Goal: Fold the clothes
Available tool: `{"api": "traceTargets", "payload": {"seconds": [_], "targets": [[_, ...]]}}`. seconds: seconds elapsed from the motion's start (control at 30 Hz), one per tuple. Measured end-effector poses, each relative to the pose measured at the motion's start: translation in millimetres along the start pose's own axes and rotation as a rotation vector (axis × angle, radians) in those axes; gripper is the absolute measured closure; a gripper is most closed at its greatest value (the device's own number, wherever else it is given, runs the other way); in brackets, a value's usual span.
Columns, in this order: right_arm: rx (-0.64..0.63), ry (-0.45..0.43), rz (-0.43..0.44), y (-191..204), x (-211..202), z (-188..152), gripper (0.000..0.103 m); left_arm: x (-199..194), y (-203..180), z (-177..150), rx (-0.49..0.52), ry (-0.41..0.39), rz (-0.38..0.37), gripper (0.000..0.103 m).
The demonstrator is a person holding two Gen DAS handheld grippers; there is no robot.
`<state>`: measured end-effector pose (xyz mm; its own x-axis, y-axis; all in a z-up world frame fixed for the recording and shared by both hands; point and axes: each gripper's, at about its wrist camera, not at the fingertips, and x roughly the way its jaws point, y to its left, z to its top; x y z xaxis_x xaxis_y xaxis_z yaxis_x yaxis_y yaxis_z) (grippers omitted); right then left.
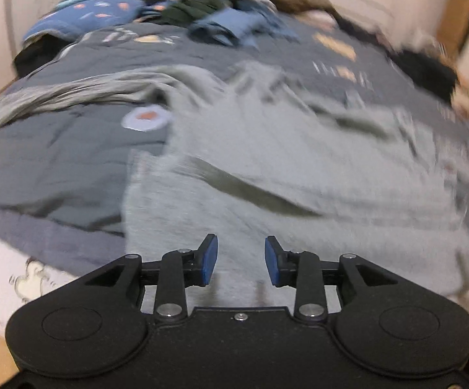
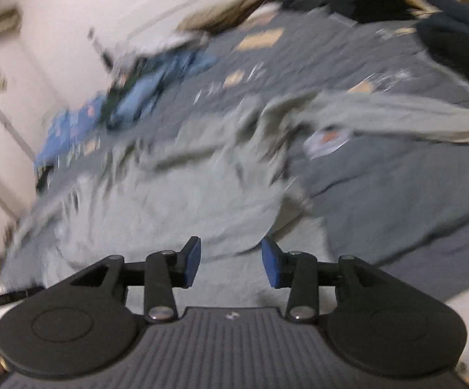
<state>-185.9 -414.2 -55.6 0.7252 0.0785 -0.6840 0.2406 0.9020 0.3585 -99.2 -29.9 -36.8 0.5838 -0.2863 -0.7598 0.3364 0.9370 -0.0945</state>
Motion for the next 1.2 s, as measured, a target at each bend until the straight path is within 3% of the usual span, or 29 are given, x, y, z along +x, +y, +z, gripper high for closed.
{"api": "traceTargets", "payload": {"seconds": [0.07, 0.2, 0.5, 0.7, 0.83, 0.93, 1.03, 1.2], "targets": [[-0.056, 0.038, -0.027, 7, 21, 0, 0.063, 11, -14, -3, 0.078, 0.007, 0.034, 0.07], [-0.028, 0.013, -0.013, 2, 32, 10, 0.063, 32, -32, 3, 0.179, 0.006, 0.086, 0.07], [0.033, -0.043, 0.018, -8, 55, 32, 0.063, 71, -38, 36, 0.124, -0.053, 0.091, 0.07], [0.168, -0.135, 0.007, -32, 64, 49, 0.063, 78, -34, 55, 0.044, -0.097, 0.091, 0.07], [0.164, -0.156, 0.0, -39, 52, 54, 0.063, 71, -25, 61, -0.012, -0.115, 0.077, 0.07], [0.125, -0.186, -0.004, -40, 35, 54, 0.063, 60, -20, 64, -0.033, -0.145, 0.066, 0.059], [0.121, -0.171, 0.066, -41, 26, 52, 0.063, 53, -14, 64, -0.067, -0.153, 0.043, 0.055], [0.038, -0.065, 0.126, -17, 42, 41, 0.063, 52, -25, 59, -0.047, -0.124, -0.013, 0.055]]}}
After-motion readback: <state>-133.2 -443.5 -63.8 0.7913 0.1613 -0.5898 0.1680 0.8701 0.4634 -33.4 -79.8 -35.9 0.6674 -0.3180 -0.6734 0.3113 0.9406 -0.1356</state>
